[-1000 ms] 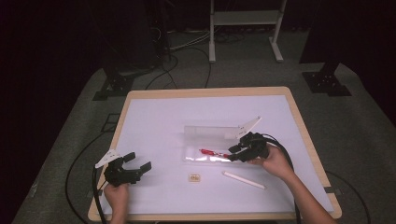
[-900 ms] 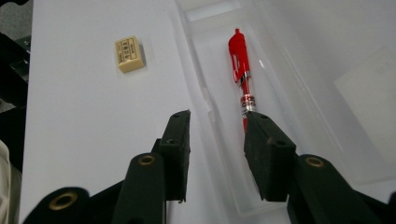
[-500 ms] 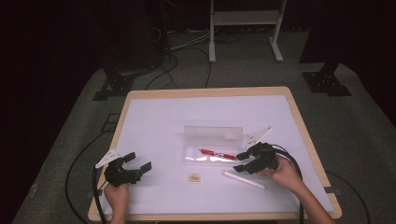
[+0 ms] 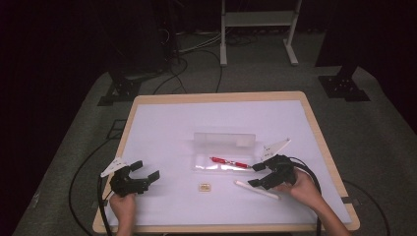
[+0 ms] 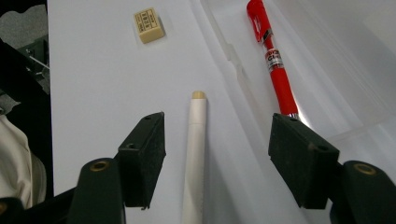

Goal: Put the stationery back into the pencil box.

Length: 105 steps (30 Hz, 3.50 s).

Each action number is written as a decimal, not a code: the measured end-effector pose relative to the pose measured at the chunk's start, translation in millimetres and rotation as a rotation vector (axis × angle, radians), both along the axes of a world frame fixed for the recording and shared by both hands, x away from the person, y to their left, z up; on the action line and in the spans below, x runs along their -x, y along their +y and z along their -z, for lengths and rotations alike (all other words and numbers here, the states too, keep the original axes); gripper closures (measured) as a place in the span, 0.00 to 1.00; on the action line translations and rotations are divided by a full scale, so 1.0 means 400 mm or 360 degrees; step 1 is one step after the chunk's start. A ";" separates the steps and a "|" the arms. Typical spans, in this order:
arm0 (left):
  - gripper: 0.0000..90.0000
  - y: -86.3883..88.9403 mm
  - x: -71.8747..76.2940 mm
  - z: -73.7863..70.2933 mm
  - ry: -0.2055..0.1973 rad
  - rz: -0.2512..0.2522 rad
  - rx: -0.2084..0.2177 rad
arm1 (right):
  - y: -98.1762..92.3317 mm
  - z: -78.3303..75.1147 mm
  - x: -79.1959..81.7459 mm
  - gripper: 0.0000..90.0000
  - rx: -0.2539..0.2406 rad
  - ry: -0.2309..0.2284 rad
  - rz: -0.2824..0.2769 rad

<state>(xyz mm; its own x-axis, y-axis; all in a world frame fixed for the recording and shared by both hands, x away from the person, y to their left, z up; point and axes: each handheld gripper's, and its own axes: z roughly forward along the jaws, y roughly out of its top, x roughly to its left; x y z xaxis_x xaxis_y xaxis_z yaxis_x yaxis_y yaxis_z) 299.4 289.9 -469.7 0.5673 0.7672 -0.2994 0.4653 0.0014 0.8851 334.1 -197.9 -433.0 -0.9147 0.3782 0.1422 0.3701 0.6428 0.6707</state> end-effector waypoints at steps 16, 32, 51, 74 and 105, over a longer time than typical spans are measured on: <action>0.00 -0.004 0.000 0.001 0.0003 0.0002 -0.0016 | -0.018 0.030 0.028 0.30 0.0010 -0.0002 0.0037; 0.00 -0.005 0.000 0.001 0.0003 0.0004 -0.0017 | -0.019 0.056 0.039 0.27 0.0034 0.0005 0.0062; 0.00 -0.005 0.000 0.001 0.0004 0.0005 -0.0020 | -0.010 0.080 0.060 0.59 0.0099 -0.0054 0.0066; 0.00 -0.008 -0.001 0.001 0.0010 0.0004 -0.0037 | -0.005 0.087 0.092 0.86 0.0101 -0.0196 0.0050; 0.00 -0.004 -0.001 -0.001 -0.0002 0.0002 -0.0007 | 0.039 -0.033 0.038 0.87 0.0040 -0.0207 -0.0113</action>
